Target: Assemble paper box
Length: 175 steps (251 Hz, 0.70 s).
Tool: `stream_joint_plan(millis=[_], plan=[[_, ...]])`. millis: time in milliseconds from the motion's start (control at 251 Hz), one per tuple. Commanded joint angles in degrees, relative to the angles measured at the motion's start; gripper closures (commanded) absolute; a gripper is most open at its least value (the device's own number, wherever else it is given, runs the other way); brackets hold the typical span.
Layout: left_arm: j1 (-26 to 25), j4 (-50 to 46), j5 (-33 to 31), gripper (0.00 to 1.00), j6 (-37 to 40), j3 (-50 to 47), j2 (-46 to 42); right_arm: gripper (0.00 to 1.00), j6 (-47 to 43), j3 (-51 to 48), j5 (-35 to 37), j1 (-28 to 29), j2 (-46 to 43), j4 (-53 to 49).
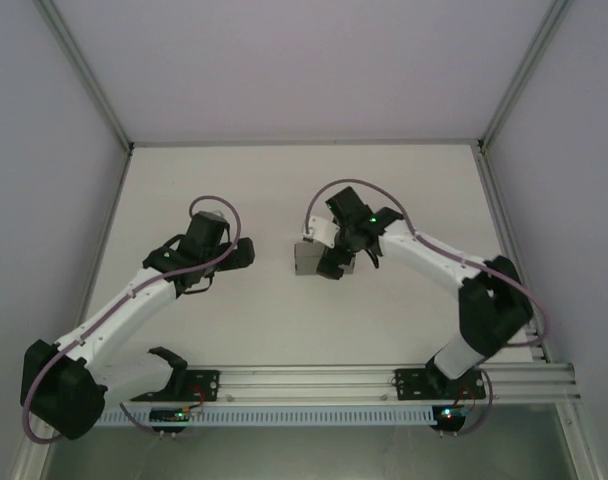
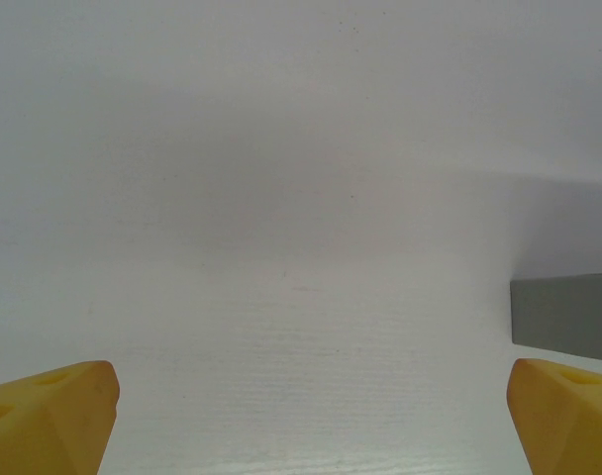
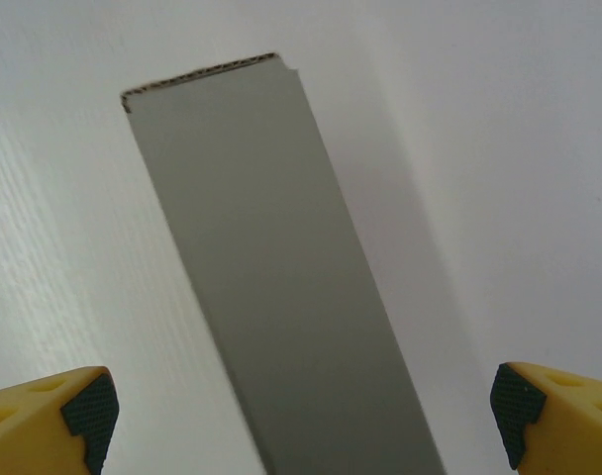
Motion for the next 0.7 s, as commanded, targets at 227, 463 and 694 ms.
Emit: stream_joint_plan(millis=[227, 463, 694], plan=[[0.36, -2.11, -1.58, 0.0, -0.64, -0.26, -0.57, 0.17, -12.5, 10.79, 12.61, 5.08, 14.13, -11.72], [0.49, -2.11, -1.57, 0.0, -0.8, -0.66, -0.94, 0.33, -10.65, 5.42, 24.18, 6.75, 12.18, 1.47], [0.45, -2.27, -2.4, 0.0, -1.11, -0.72, -1.27, 0.45, -15.45, -0.1, 35.44, 8.09, 11.74, 19.65]])
